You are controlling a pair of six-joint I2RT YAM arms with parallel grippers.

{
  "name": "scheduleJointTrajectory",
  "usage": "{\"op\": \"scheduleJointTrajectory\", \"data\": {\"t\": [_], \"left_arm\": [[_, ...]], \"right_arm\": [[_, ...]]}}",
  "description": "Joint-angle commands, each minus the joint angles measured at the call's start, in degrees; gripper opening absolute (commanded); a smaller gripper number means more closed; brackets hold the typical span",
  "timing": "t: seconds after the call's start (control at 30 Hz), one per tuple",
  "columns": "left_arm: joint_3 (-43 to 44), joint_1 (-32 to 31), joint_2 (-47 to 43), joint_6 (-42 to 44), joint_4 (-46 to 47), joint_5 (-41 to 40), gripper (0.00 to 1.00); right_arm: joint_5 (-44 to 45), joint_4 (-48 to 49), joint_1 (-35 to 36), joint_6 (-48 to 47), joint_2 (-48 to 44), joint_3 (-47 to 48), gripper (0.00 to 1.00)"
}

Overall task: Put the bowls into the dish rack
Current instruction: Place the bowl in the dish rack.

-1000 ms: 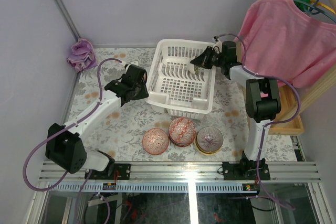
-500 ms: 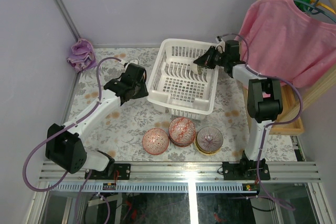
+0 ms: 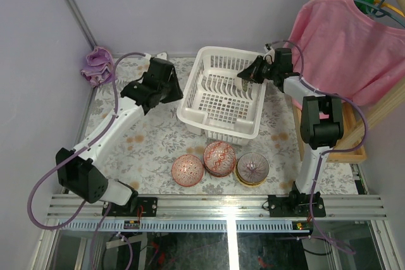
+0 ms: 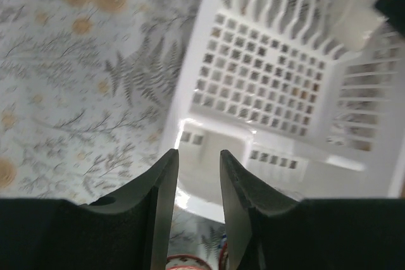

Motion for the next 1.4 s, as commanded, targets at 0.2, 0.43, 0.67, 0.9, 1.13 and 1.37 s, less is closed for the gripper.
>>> {"op": "scheduleJointTrajectory", "data": {"t": [0.2, 0.43, 0.67, 0.9, 1.13, 1.37], "left_arm": [[11.54, 0.40, 8.45, 0.13, 3.32, 6.78, 0.34], [10.18, 3.30, 6.84, 1.53, 1.82, 2.16, 0.36], [8.88, 6.11, 8.59, 3.14, 1.69, 2.90, 0.37], [6.12, 6.68, 9.85, 4.18, 4.72, 8.55, 0.51], [5.16, 6.77, 12.07, 4.96, 6.58, 13.67, 0.58], [4.88, 6.86, 14.24, 6.37, 6.26, 14.74, 0.44]], "right_arm": [[-0.22, -1.45, -1.37, 2.96, 0.84, -5.07, 0.00], [-0.92, 1.69, 0.99, 5.38, -4.39, -4.29, 0.00], [3.05, -2.03, 6.64, 6.43, -6.68, 2.38, 0.00], [4.67, 2.47, 12.81, 12.01, -1.89, 9.49, 0.00], [6.08, 20.18, 15.14, 21.97, 4.27, 8.29, 0.00], [10.54, 35.65, 17.21, 25.92, 6.63, 3.98, 0.00]]}}
